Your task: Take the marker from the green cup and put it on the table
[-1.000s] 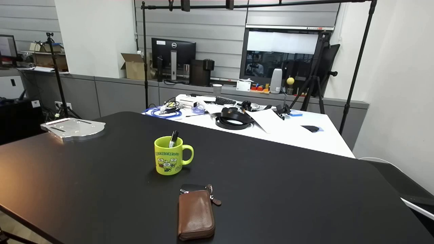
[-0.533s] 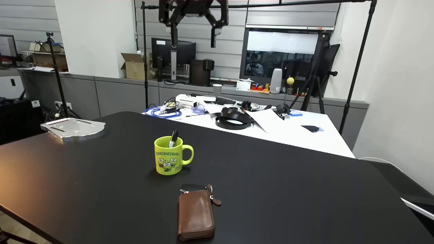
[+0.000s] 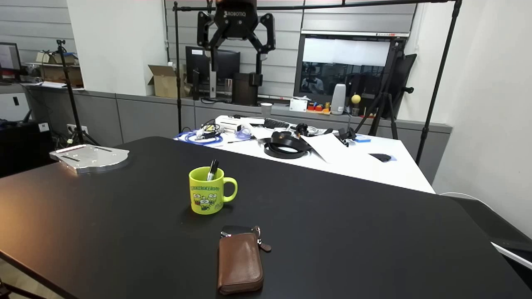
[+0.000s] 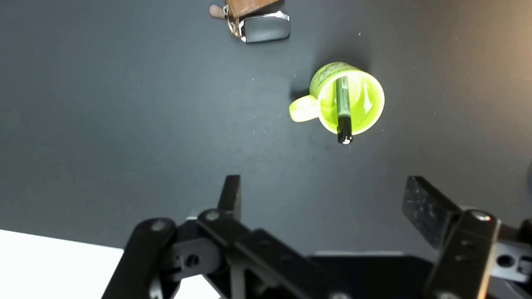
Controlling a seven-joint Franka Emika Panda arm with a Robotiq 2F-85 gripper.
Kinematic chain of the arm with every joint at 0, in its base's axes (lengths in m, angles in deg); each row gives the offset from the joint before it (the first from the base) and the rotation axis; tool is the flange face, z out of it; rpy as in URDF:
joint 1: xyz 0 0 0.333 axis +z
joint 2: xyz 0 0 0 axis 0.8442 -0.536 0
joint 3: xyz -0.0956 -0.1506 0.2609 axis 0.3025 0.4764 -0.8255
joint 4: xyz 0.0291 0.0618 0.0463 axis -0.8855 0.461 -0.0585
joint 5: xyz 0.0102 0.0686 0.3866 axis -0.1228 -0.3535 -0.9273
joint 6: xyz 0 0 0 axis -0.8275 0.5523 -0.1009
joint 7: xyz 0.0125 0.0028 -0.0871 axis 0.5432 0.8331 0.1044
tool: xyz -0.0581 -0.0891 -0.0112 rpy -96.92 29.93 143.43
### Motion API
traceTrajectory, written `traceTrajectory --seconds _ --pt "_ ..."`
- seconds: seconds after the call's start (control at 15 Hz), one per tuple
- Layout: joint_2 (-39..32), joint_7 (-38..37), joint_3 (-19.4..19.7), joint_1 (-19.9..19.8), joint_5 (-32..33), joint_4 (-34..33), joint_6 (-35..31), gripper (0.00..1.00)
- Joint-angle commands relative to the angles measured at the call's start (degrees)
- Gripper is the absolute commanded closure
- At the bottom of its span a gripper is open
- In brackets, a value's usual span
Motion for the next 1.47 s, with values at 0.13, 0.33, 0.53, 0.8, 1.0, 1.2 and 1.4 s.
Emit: traceTrajectory --seconds 0.13,0.33,0.53,0.8,1.0,1.2,1.4 --pt "-11.3 -2.7 -3.9 0.8 4.6 -3.8 -14.2 0.0" --pt "-17.3 -2.5 -5.5 1.2 4.8 -6.0 -17.9 0.0" --pt "-21.7 -0.5 -7.7 1.4 2.9 -8.2 -18.2 0.0" --pt "-22.2 0.6 -9.6 1.0 1.8 -6.8 -18.2 0.0" --pt "-22.6 0.2 -9.7 1.2 1.8 -6.7 -18.7 0.0" --pt "-23.4 0.0 -10.1 1.3 1.2 -5.2 -20.3 0.0" --pt "-25.2 0.0 -10.3 0.9 0.9 -4.2 -22.3 0.0"
